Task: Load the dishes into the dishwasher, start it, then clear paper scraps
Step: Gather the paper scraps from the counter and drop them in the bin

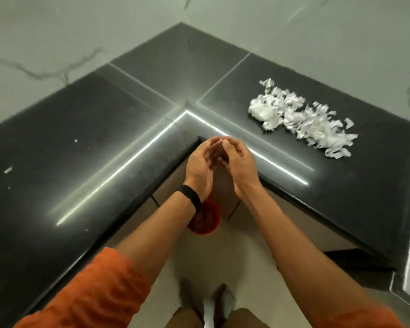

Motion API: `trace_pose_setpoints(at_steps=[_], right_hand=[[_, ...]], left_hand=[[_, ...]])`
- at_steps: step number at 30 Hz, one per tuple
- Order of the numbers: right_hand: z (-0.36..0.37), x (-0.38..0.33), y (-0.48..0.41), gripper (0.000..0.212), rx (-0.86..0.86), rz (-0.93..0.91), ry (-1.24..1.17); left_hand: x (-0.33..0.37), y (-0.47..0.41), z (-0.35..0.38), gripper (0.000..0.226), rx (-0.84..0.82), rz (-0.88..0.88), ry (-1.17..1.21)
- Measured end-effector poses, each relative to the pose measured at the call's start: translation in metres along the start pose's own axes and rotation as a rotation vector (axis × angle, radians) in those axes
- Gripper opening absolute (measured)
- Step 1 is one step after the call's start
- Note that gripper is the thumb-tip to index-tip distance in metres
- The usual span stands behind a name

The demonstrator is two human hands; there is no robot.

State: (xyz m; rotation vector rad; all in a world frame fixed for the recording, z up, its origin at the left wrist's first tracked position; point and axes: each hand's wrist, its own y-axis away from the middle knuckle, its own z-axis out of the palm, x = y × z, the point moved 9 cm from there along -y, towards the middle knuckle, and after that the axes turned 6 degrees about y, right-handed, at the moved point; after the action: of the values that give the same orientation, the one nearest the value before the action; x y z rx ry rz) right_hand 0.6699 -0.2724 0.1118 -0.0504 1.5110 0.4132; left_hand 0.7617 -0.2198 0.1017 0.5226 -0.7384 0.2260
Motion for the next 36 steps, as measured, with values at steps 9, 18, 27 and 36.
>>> trace_pose_setpoints(at_steps=[9, 18, 27, 36], right_hand=[[-0.05, -0.06, -0.023, 0.015, 0.125, -0.123, 0.156], [-0.104, -0.051, -0.147, 0.017, 0.161, -0.216, 0.69], [-0.117, -0.042, -0.252, 0.064, 0.014, -0.444, 1.574], [-0.117, -0.062, -0.249, 0.055, 0.261, -0.448, 1.349]], left_hand=[[0.018, -0.022, 0.069, 0.03, -0.126, -0.016, -0.141], [-0.019, -0.133, 0.076, 0.029, 0.018, -0.121, -0.106], [-0.04, -0.206, 0.084, 0.029, 0.138, -0.183, -0.029], [-0.03, -0.253, 0.088, 0.034, 0.156, -0.216, -0.019]])
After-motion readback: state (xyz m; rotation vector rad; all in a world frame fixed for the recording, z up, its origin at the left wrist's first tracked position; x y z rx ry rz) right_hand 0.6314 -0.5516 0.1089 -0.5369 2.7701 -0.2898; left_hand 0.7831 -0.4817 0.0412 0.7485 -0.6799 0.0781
